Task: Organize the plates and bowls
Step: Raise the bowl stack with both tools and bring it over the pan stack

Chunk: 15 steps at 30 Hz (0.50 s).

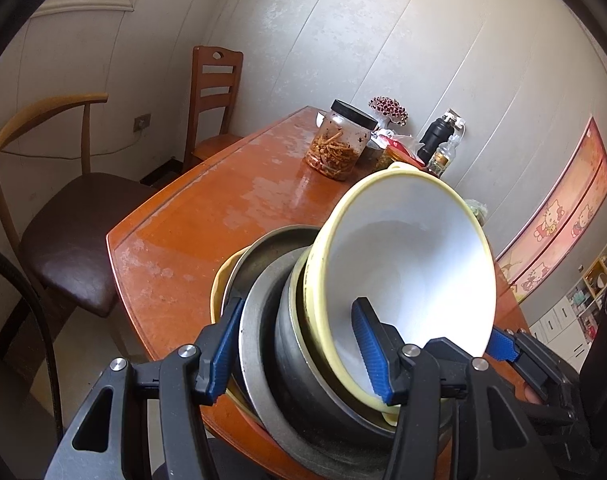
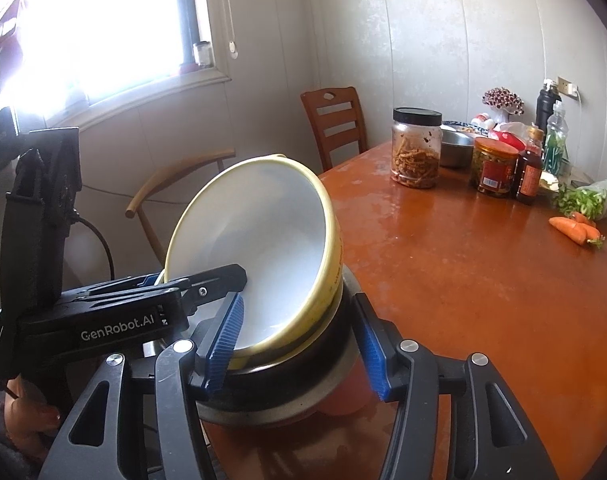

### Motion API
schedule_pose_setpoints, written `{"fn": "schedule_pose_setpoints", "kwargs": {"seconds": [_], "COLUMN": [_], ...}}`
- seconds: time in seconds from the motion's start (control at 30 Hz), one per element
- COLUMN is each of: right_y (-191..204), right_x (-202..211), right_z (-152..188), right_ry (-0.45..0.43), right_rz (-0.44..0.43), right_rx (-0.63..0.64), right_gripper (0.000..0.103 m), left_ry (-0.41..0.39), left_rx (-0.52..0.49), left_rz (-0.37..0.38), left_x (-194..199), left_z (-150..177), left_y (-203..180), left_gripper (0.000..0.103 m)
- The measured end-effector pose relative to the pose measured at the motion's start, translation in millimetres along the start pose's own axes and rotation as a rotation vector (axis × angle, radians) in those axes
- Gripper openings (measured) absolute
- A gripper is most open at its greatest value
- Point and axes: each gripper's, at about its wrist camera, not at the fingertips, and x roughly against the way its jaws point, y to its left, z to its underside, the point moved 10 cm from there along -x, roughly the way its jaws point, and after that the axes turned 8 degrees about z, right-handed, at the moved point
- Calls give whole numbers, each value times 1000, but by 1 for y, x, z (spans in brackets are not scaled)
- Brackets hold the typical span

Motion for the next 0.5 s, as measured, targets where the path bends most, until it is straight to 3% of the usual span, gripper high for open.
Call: {"fn": "schedule_pose_setpoints", "kwargs": {"seconds": [0.5], "right_y": [-10], "right_x": [7], "right_z": [8], "right_ry": [9], "right_rz": [-3], "right_rx": [-29], "right_gripper": [68], "left_ry": [17], "left_rx": [-15], "left_rz": [-8], "left_x": [-1], "left_z": [6], "left_y": [-7], "left_gripper": [57]}}
